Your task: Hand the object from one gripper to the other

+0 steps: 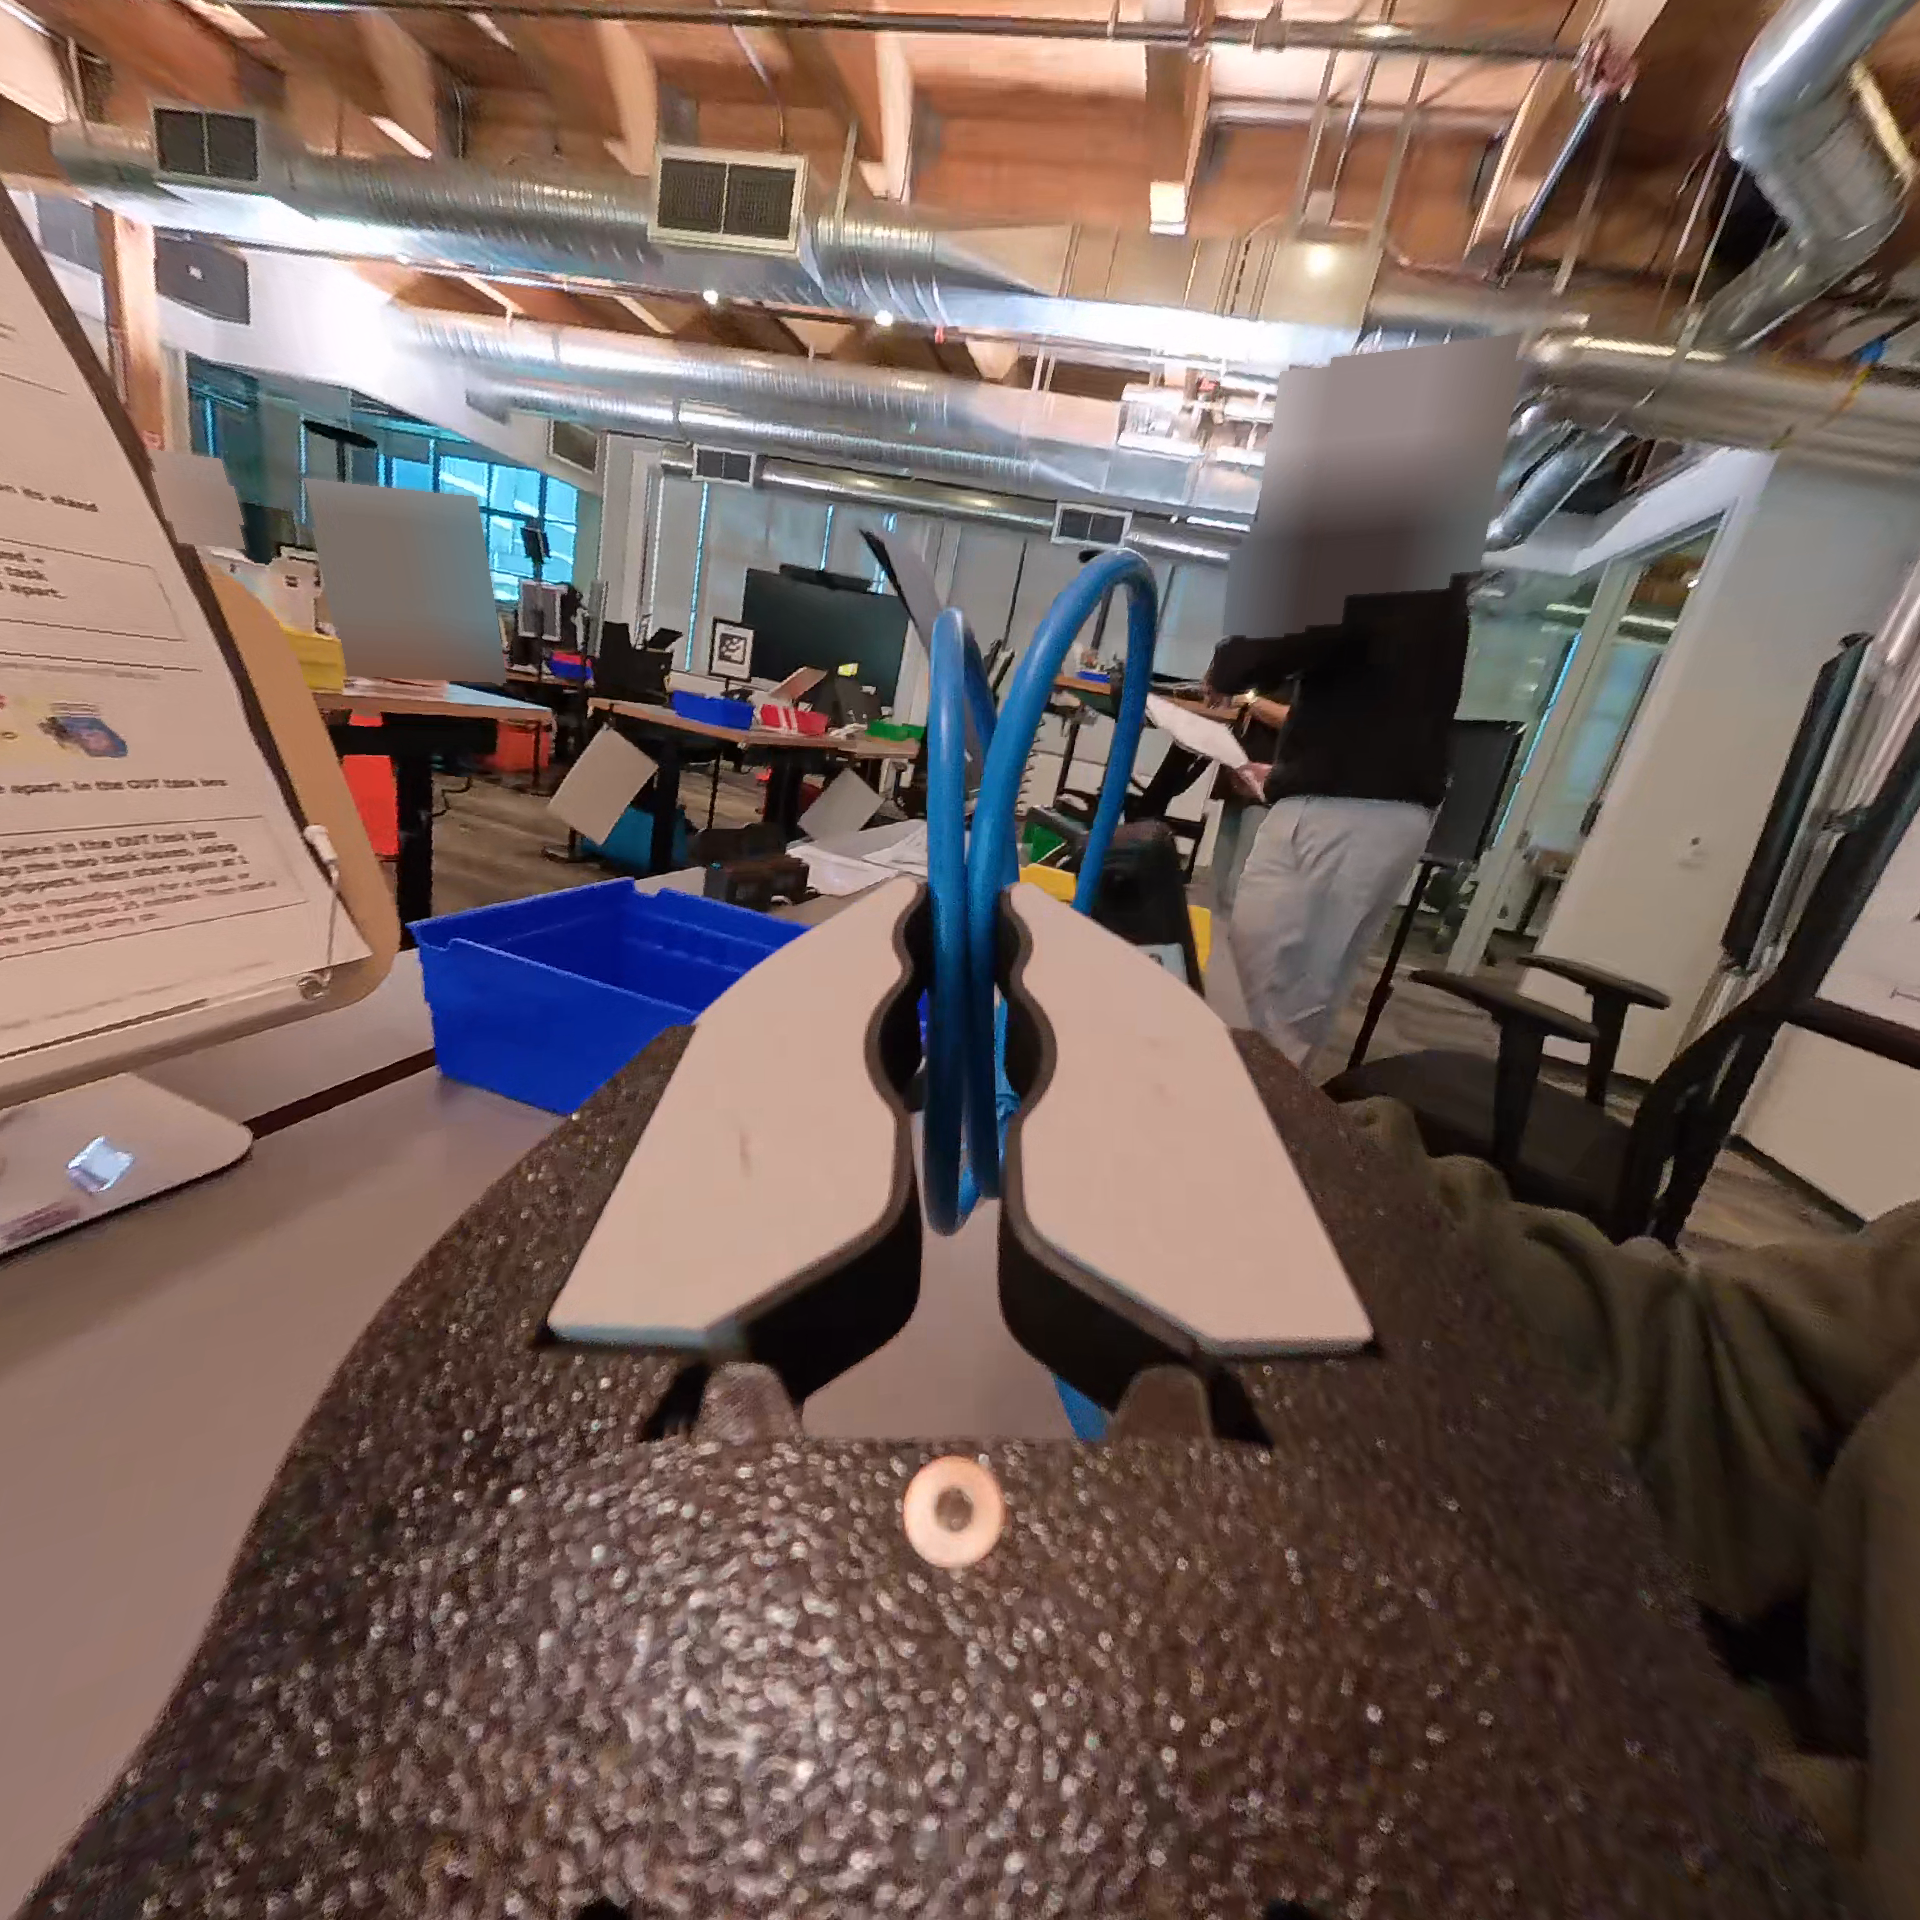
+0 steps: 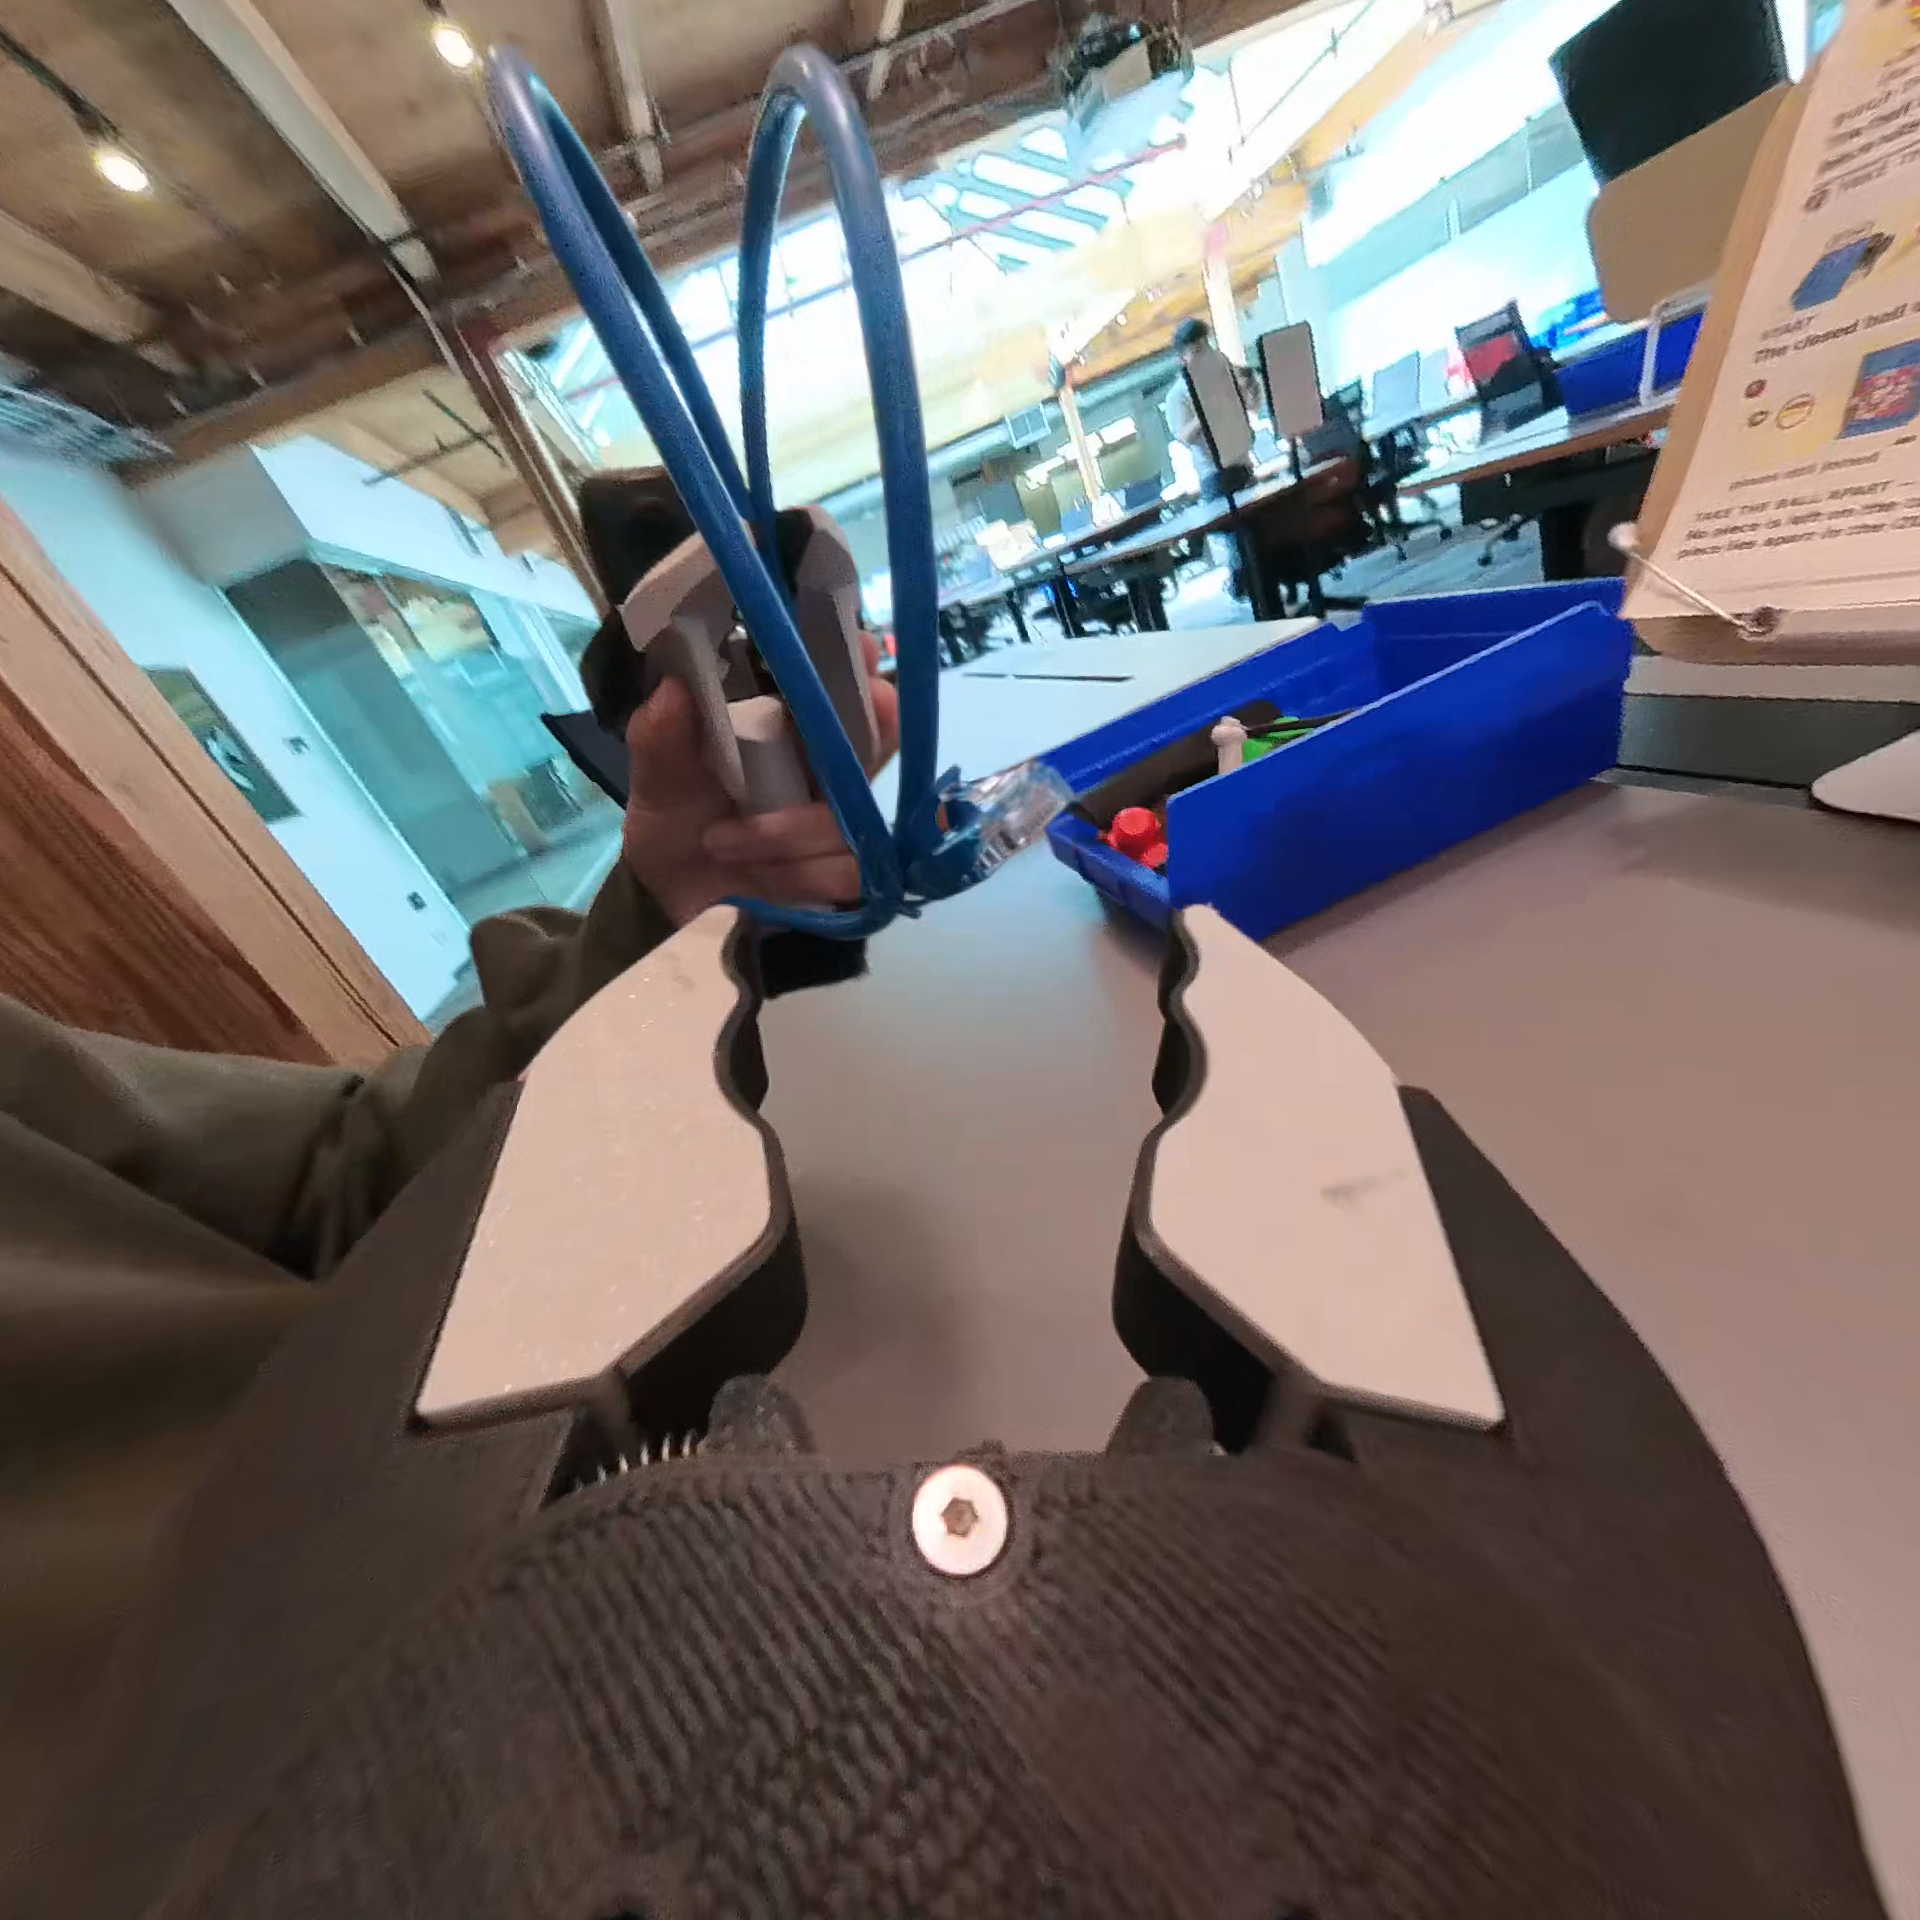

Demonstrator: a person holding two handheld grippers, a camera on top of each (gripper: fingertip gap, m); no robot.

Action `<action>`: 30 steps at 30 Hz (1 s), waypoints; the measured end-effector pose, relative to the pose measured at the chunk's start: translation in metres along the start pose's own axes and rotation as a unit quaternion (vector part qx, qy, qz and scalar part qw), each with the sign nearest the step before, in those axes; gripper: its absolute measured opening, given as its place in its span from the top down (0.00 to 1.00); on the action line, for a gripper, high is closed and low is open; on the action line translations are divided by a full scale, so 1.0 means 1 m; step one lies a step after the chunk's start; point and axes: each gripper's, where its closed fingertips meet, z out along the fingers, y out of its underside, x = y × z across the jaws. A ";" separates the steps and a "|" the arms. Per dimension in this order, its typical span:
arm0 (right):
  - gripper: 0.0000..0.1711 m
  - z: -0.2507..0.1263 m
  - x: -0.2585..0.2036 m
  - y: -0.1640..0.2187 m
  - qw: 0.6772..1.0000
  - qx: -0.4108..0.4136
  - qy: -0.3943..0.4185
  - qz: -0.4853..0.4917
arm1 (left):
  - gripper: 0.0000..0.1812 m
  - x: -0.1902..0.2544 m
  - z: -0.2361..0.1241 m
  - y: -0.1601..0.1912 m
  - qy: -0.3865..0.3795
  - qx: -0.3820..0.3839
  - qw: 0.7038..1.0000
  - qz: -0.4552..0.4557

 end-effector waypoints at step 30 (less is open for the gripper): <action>0.92 -0.053 0.046 -0.014 0.820 -0.262 0.332 -0.386 | 0.74 0.006 0.002 0.039 -0.128 -0.243 0.894 0.354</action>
